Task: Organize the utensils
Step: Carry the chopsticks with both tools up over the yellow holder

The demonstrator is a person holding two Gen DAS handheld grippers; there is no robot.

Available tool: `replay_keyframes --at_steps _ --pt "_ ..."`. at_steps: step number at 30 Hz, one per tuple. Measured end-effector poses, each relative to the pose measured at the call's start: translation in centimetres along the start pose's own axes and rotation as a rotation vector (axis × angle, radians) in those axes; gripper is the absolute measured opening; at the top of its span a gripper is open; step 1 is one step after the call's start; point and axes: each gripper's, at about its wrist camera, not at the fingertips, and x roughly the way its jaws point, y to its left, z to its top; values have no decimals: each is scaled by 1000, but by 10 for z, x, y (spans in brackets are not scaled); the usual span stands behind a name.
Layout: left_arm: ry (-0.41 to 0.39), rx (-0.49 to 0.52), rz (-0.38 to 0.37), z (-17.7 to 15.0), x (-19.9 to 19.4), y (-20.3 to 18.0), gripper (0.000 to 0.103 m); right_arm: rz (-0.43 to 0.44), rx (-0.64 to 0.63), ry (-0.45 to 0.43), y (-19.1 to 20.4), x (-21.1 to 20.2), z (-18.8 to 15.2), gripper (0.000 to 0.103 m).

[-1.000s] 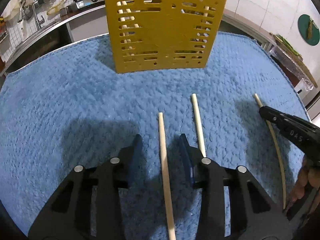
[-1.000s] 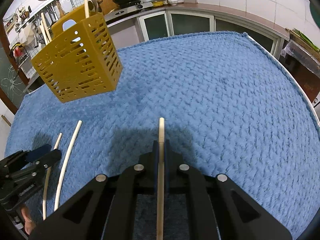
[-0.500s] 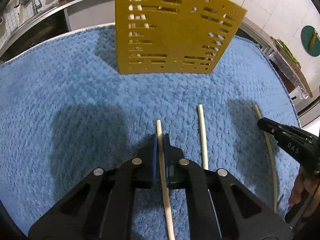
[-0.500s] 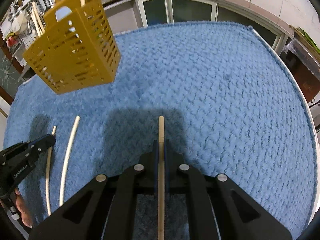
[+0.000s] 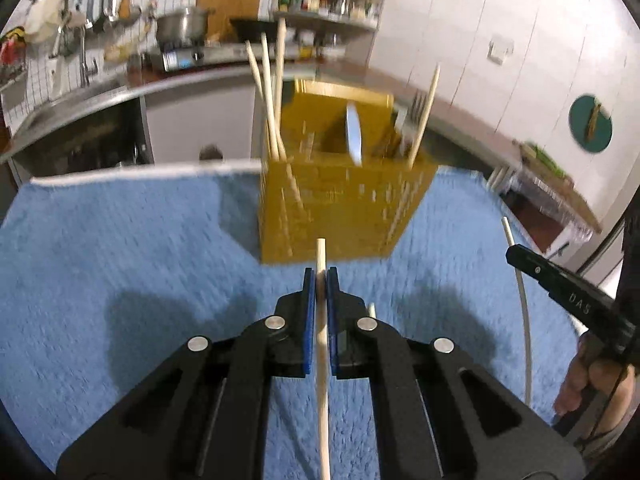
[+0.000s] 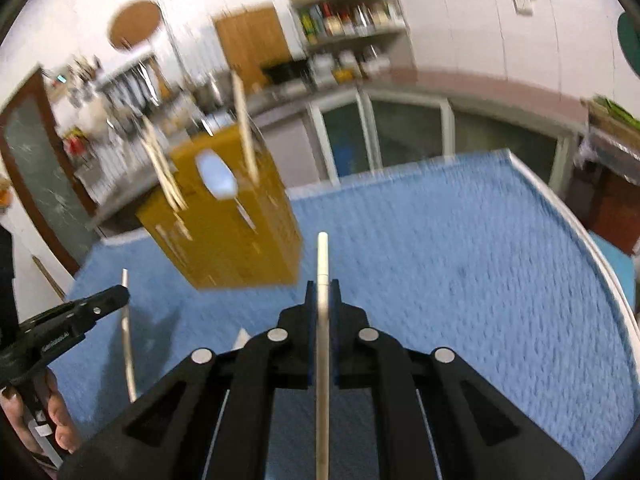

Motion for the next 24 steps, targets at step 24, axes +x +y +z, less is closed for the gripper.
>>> replay_keyframes --at_steps 24 --pt "-517 110 52 128 -101 -14 4 181 -52 -723 82 -13 123 6"
